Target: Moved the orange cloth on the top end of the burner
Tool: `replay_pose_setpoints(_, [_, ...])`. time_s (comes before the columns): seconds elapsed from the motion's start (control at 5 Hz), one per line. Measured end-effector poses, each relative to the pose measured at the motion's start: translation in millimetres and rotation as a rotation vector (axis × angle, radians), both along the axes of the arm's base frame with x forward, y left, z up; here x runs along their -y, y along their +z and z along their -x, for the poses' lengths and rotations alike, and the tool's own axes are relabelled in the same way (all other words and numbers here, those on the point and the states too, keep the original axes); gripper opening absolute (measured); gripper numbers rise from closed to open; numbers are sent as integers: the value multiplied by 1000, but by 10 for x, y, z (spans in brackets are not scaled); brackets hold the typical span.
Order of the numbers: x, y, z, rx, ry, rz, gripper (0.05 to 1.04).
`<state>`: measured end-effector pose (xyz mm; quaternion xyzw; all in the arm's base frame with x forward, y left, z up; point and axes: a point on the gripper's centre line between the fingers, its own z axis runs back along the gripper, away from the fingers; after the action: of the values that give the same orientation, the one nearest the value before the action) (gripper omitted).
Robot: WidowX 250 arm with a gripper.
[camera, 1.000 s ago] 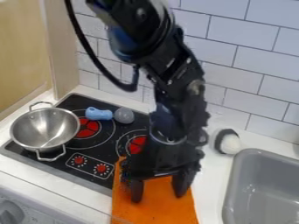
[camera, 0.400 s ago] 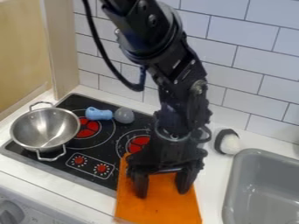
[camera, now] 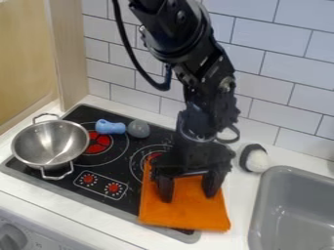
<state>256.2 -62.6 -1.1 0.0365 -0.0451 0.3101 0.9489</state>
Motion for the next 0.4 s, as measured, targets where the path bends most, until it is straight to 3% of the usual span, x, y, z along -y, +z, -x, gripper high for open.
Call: replay_pose_setpoints(0.4, [-151,13,-324,19,-15,0,999])
